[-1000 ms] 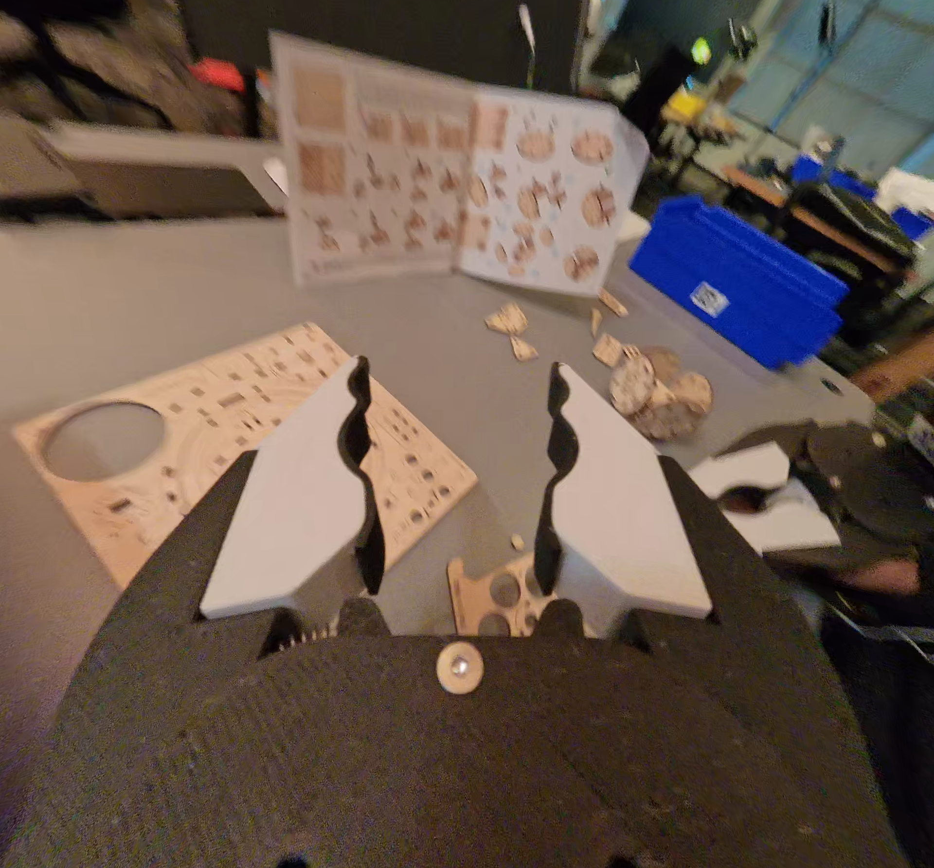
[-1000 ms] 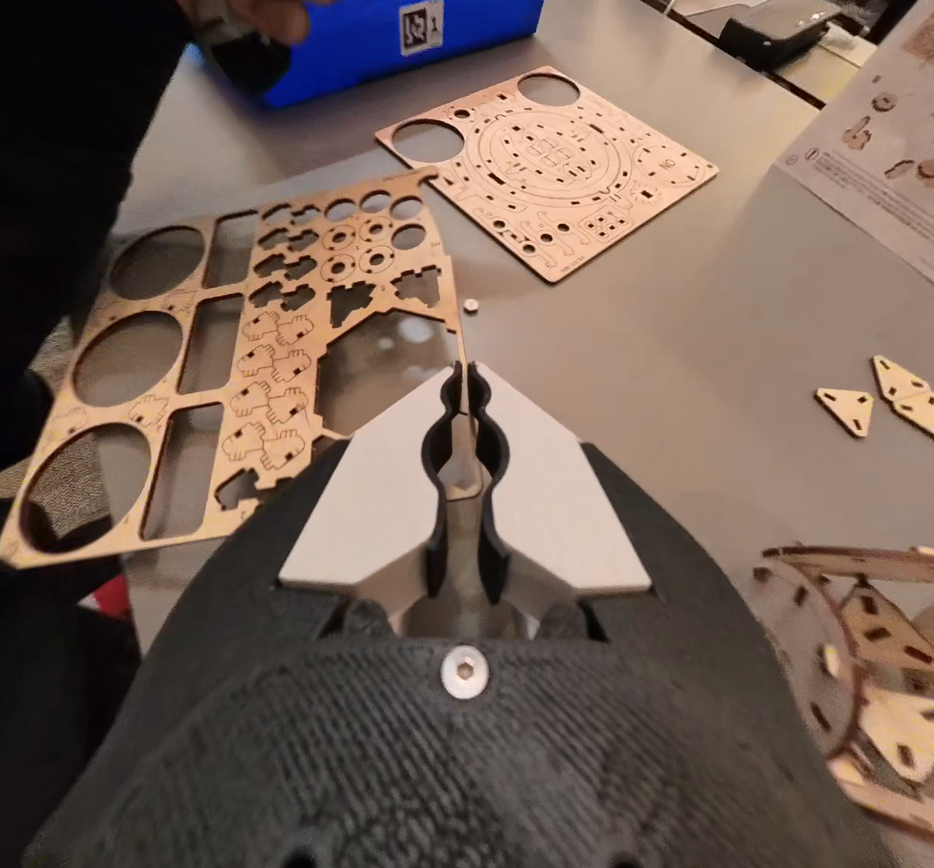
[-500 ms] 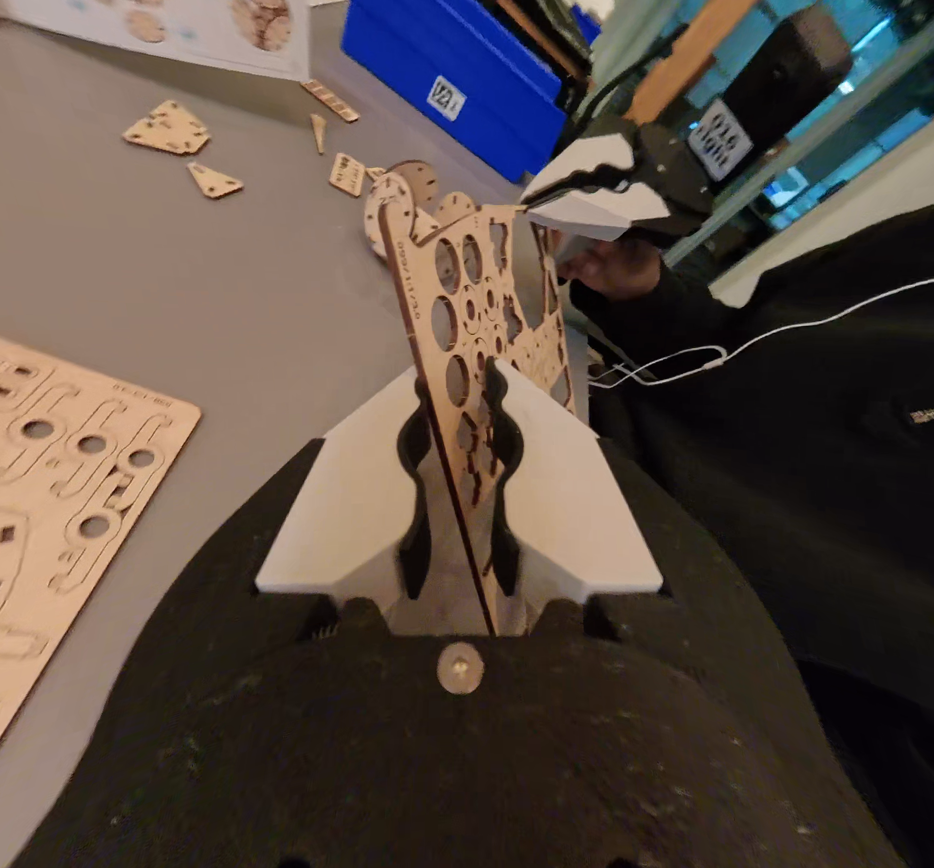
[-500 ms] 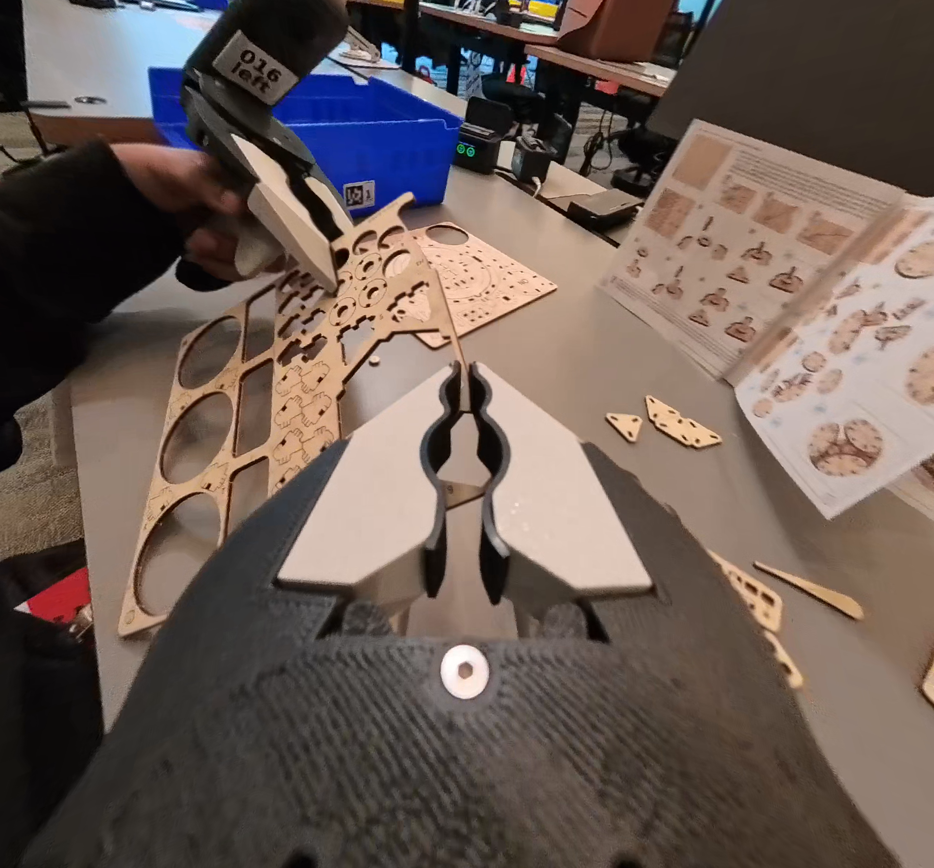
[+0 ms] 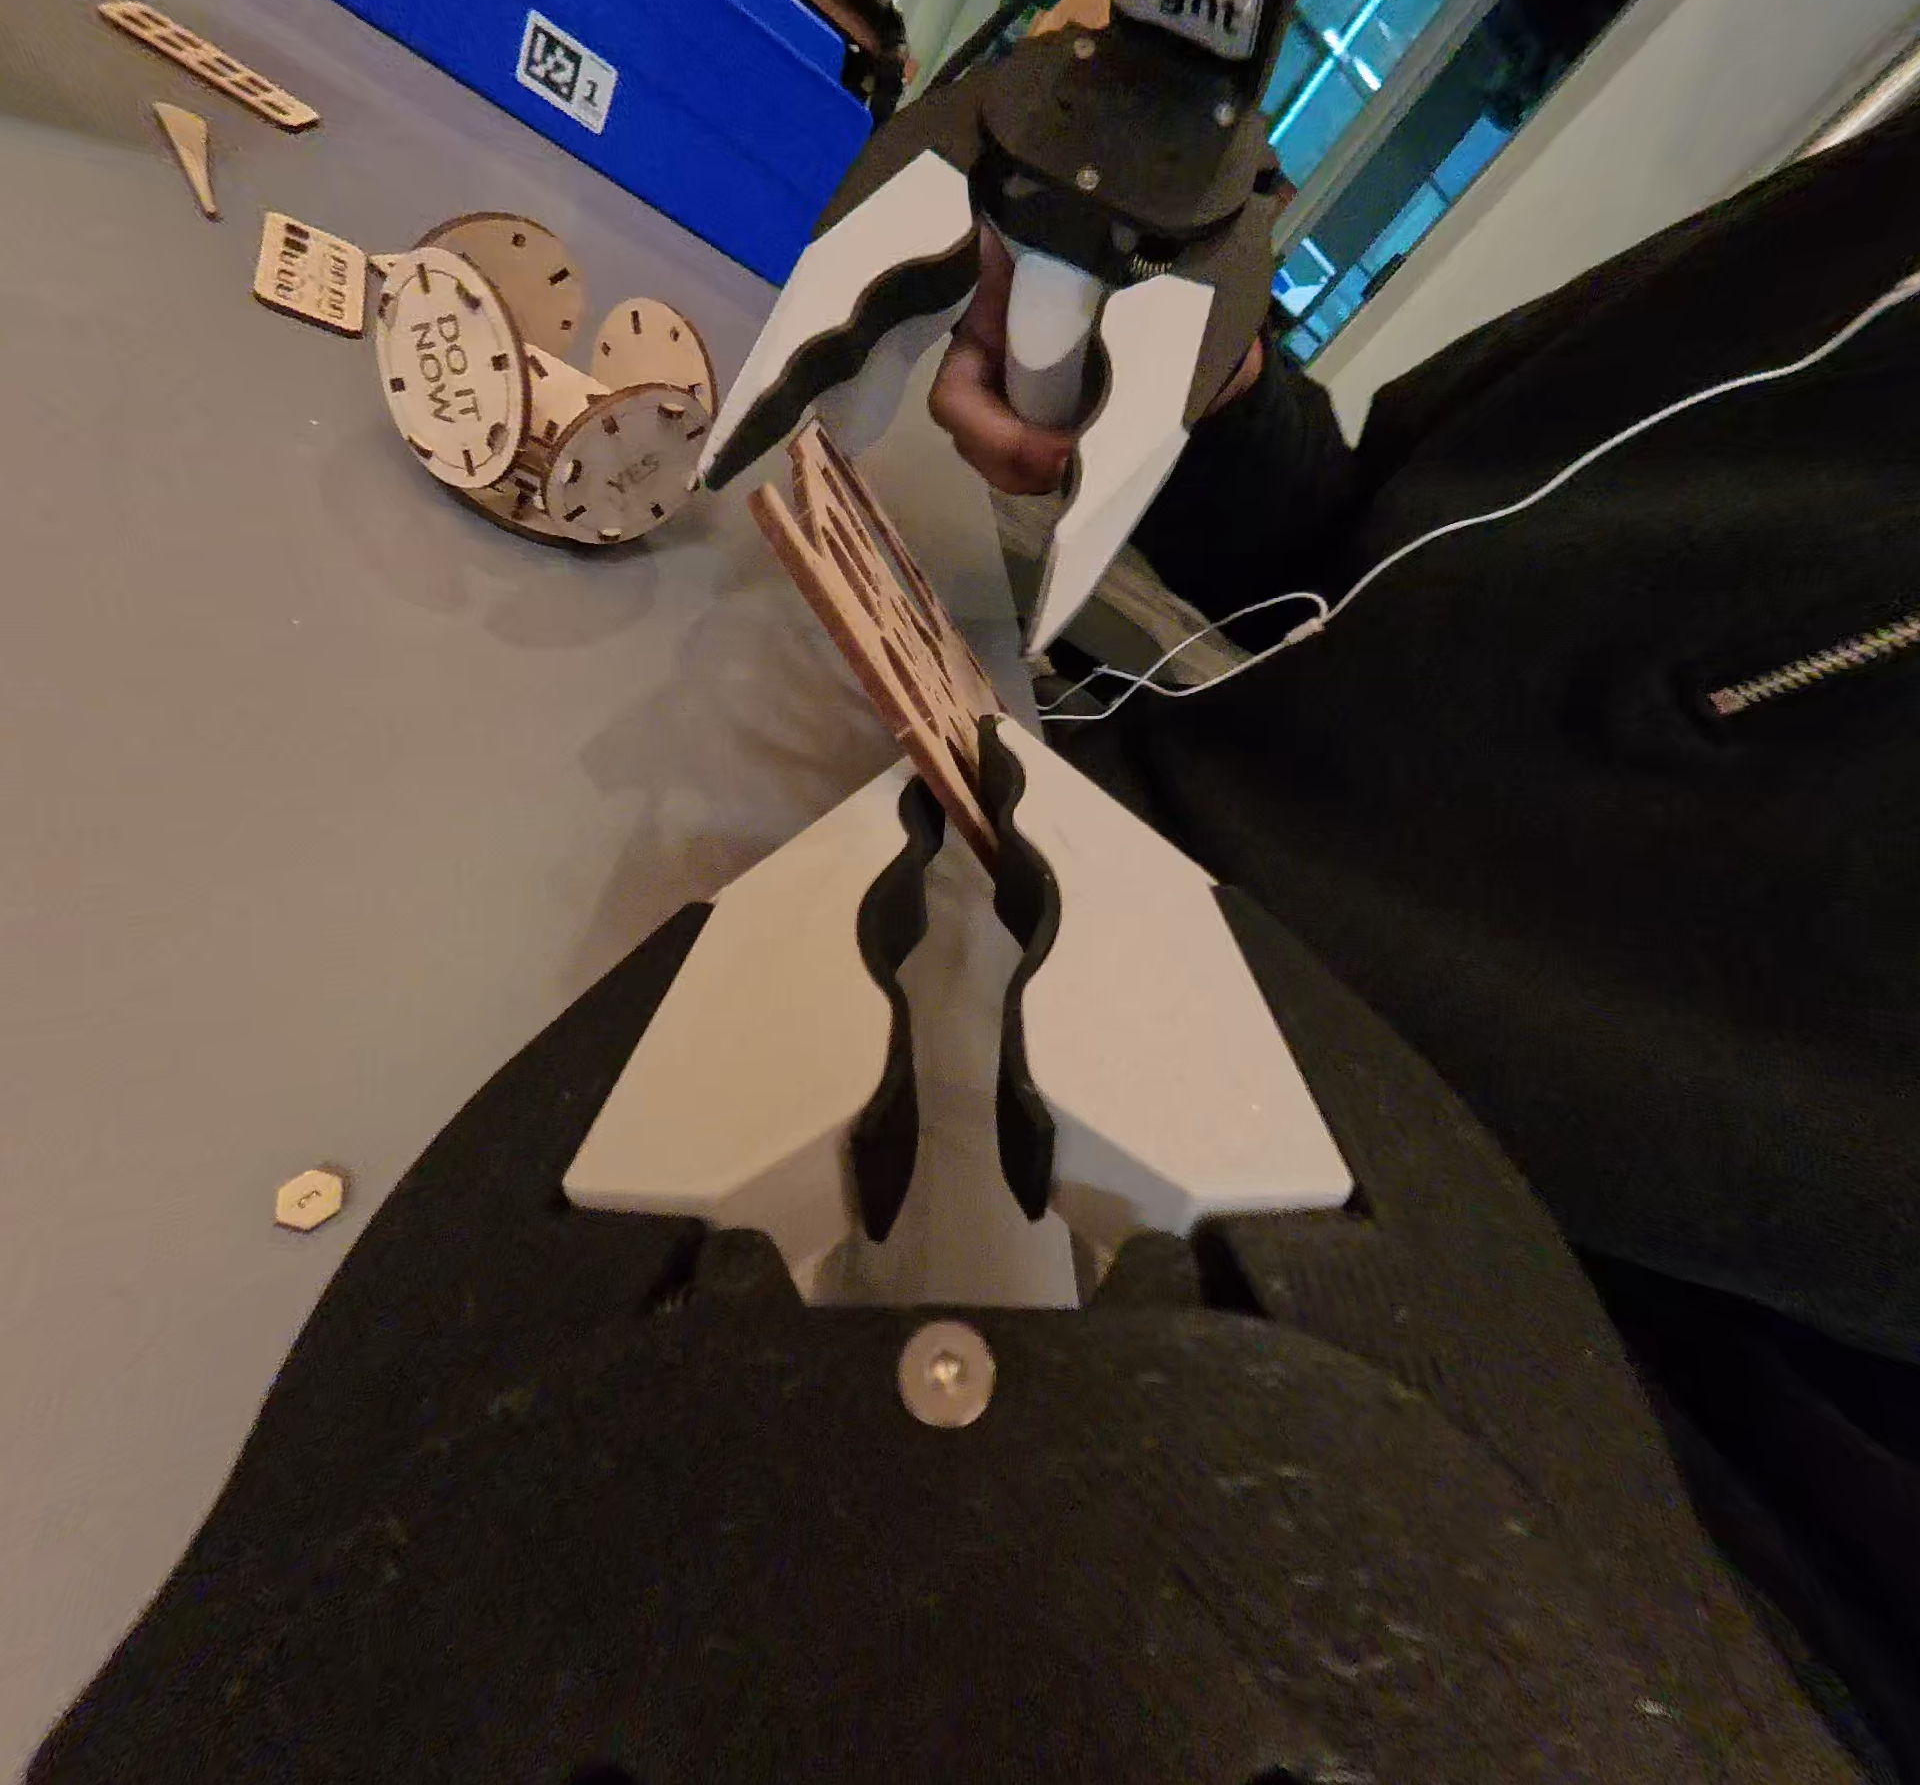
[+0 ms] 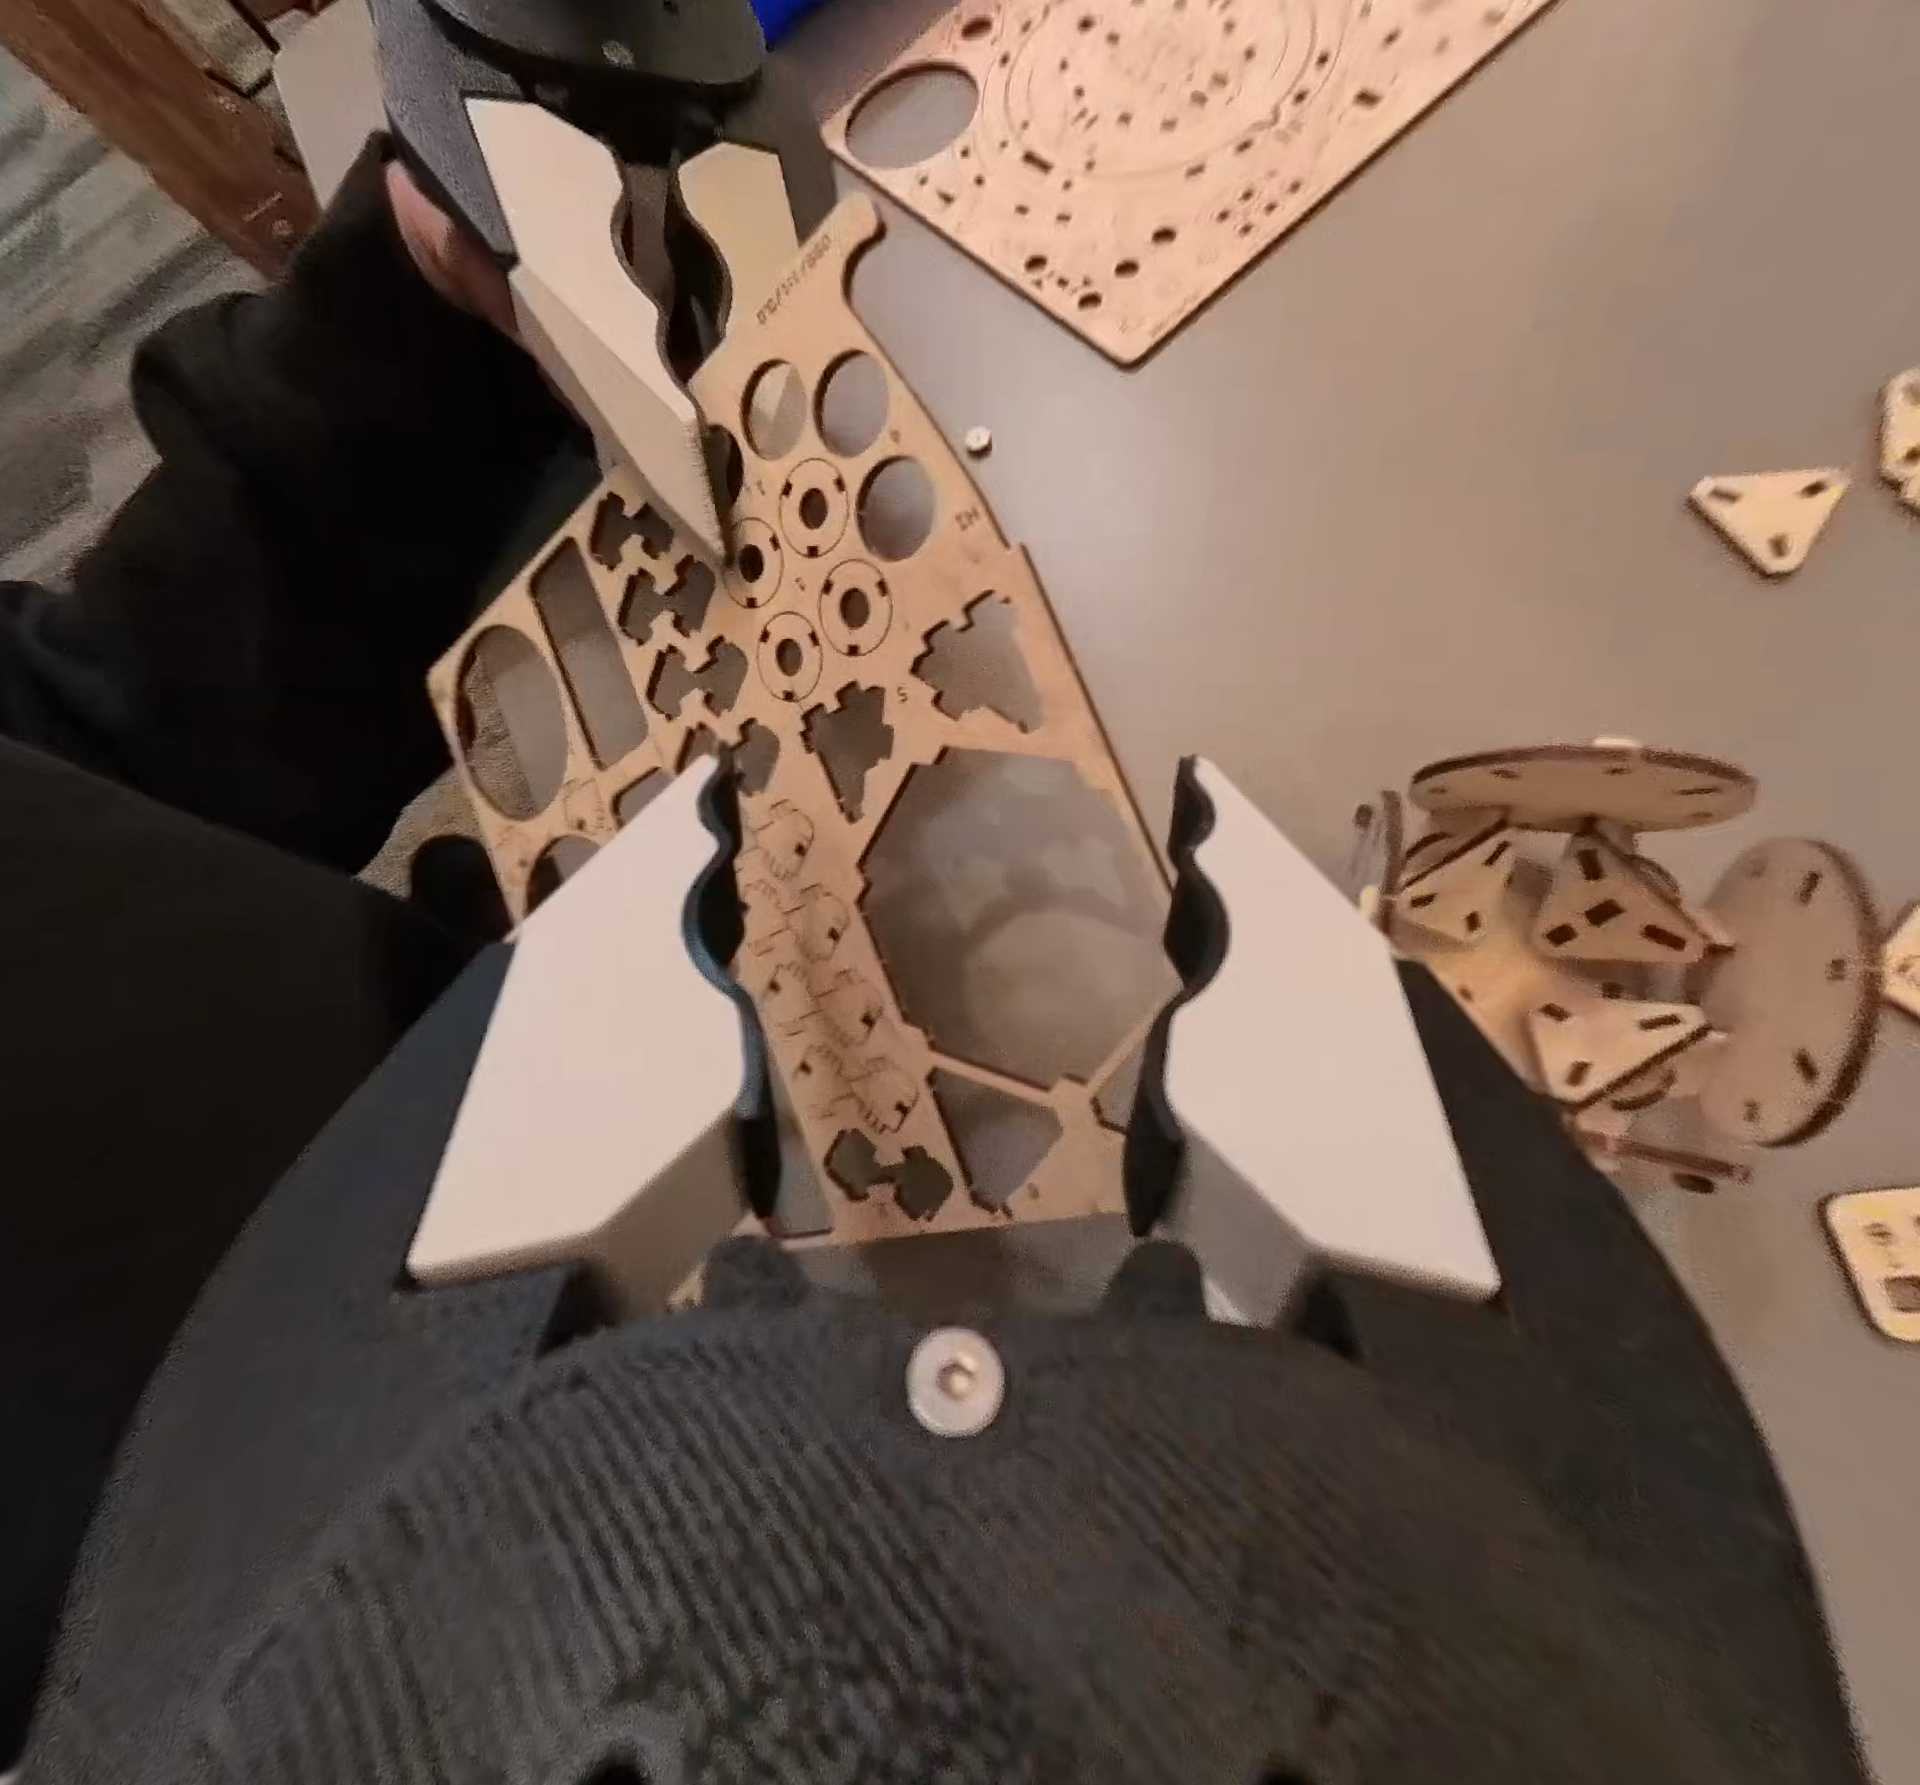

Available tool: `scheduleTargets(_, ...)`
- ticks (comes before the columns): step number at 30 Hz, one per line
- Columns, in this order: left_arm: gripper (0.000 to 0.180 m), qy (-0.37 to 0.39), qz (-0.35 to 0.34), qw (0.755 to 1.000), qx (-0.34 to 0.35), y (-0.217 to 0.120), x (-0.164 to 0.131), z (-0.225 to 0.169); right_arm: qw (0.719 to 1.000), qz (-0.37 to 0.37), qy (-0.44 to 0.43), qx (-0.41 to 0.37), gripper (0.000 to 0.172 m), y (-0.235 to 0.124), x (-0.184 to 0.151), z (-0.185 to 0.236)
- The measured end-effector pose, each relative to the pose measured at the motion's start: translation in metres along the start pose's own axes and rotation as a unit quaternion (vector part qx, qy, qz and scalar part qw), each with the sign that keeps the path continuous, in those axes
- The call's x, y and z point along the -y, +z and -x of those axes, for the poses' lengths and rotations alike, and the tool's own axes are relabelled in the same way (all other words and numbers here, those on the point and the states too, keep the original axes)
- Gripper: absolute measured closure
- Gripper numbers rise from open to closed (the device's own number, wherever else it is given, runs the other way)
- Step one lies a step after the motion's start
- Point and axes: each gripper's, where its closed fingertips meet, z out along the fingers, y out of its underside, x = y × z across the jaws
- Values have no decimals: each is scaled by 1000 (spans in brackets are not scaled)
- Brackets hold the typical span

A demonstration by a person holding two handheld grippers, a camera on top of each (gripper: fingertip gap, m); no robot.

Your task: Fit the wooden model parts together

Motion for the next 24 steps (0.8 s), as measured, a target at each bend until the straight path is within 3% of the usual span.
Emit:
scheduleTargets(5,176,-4,-8,1000,-17,2,1,1,1000,4,21,20,95,-4,2,1)
scheduleTargets(15,178,4,-15,999,-32,-4,0,-4,973,174,-47,145,109,0,27,11)
scheduleTargets(19,177,2,-30,999,-26,-9,3,-1,957,209,-59,190,126,17,31,22)
scheduleTargets(21,177,-3,-29,999,-21,-10,2,3,952,224,-57,198,148,24,29,22)
scheduleTargets(24,177,-14,-27,999,-14,-11,1,7,947,242,-45,206,156,27,28,19)
